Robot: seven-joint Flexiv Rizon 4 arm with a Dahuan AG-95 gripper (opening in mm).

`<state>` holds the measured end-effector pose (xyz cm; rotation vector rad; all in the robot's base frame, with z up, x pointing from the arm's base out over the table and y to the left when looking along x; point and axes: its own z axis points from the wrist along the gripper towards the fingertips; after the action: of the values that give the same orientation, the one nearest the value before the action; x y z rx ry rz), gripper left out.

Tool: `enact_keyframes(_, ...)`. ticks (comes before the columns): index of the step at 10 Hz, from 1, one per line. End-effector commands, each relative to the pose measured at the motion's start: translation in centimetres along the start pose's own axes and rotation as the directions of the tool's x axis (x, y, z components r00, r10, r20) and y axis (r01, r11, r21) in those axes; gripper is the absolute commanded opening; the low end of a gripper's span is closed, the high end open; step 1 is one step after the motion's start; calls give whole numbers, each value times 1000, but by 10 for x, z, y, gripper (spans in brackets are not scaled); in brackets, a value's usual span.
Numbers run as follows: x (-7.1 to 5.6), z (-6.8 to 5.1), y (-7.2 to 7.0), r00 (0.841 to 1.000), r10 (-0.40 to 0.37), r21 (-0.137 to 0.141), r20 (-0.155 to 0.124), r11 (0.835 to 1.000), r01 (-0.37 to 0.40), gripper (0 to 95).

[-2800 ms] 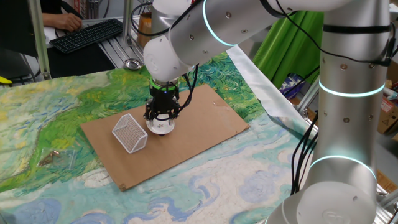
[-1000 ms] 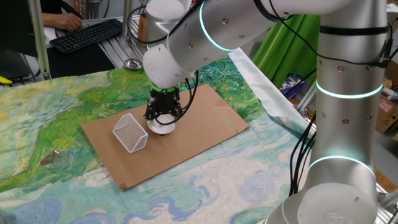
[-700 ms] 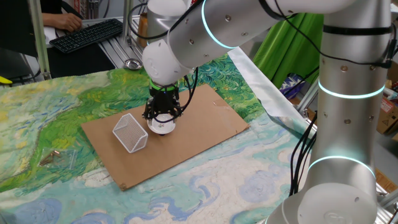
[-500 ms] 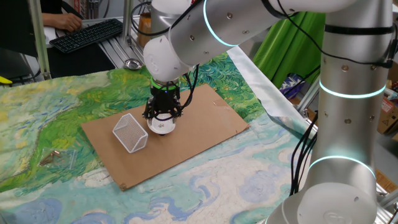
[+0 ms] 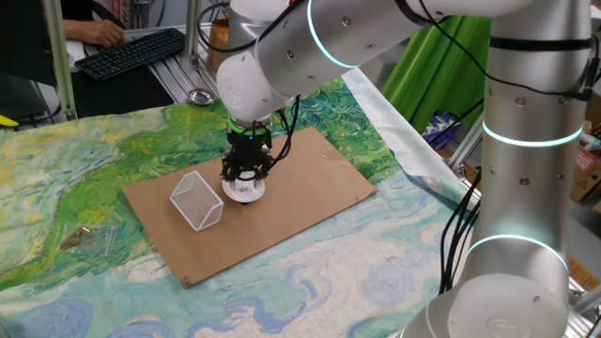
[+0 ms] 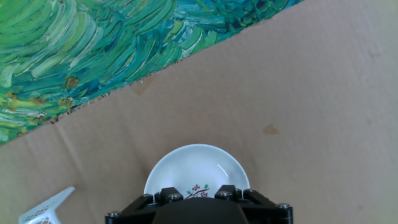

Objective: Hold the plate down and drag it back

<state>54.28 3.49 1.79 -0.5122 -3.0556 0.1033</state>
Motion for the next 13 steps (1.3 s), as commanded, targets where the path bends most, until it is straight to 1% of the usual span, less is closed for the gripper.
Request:
enact_keyframes(1,-2,2,-2,1000,-11,1,-1,1000,11,190)
enact_keyframes(3,-4,4,-5,1000,-15,1,-1,1000,15,190)
enact_keyframes(5,-5,2,-7,1000,-15,1,-2,1000,15,190)
enact_keyframes(7,-8,5,-11,1000,-22,2,2,1000,22,190)
enact_keyframes(9,-11,2,-16,1000,-30,2,0,1000,30,190)
enact_keyframes(12,-16,7,-23,999,-43,7,8,999,43,190)
enact_keyframes(13,-16,3,-25,999,-44,8,6,999,44,190)
